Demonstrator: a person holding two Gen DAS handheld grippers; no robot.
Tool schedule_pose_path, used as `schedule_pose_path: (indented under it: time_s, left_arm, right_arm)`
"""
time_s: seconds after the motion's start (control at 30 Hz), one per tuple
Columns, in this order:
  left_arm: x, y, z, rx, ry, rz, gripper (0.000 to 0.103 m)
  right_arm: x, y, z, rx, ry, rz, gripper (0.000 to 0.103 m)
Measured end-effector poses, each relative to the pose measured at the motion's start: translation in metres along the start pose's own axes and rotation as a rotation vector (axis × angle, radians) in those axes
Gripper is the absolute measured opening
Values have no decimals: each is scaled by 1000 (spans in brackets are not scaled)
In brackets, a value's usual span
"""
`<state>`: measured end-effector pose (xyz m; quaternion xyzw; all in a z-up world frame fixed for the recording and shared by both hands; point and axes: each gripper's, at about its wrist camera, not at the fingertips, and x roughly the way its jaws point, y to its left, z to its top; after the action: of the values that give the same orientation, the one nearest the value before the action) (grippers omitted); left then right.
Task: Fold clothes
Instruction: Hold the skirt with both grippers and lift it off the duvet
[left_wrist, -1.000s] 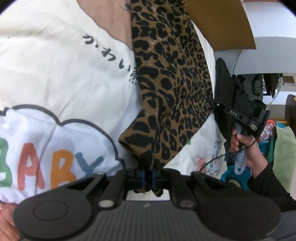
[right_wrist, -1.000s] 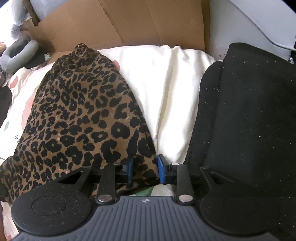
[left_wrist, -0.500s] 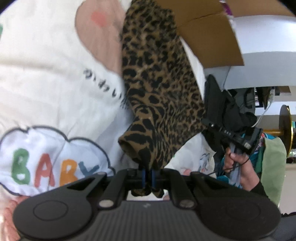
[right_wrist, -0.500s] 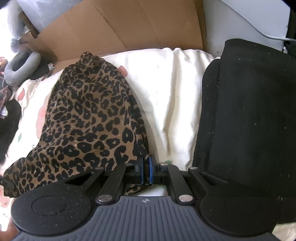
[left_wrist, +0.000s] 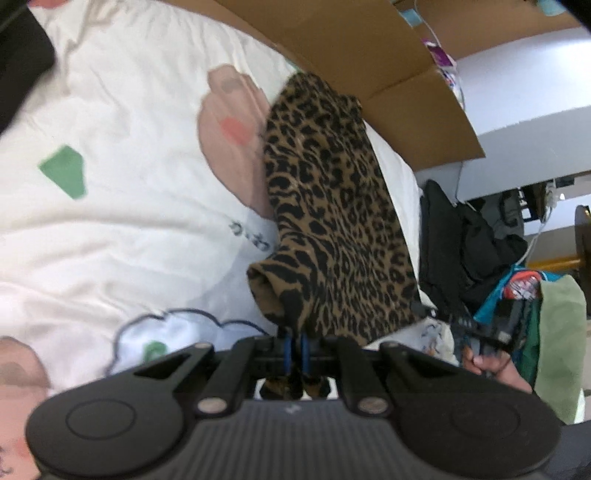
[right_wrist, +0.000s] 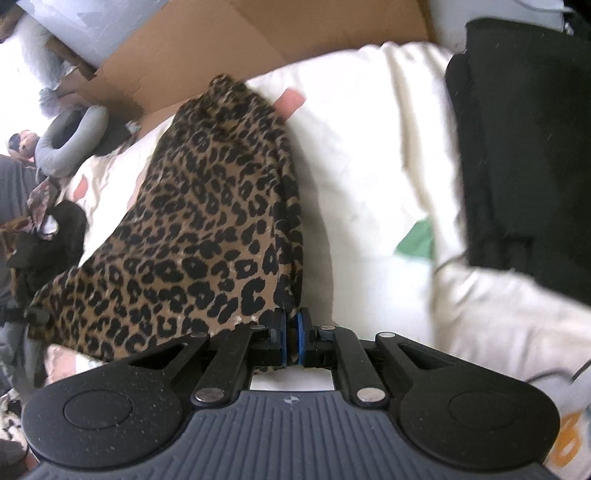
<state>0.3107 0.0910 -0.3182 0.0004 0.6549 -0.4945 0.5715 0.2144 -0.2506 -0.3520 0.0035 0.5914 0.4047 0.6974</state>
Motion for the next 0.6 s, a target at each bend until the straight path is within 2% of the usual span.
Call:
schedule_pose_path:
  time_s: [0.13, 0.37, 0.5, 0.57, 0.6]
  left_arm:
    - [7, 15, -2, -5, 3, 42, 5]
    - [44, 43, -10, -62, 50, 74, 5]
    - [56, 48, -12, -77, 56, 79, 6]
    - [62, 51, -12, -85, 60, 82, 6]
    - [65, 52, -13, -88, 62, 83, 6]
  right_arm:
    - [7, 8, -11, -16, 30, 9, 3]
    - [25, -8, -13, 20, 41, -27, 4]
    - [30, -14, -13, 17, 34, -25, 13]
    - [32, -15, -13, 27, 25, -14, 23]
    - [33, -16, -12, 34, 25, -8, 24]
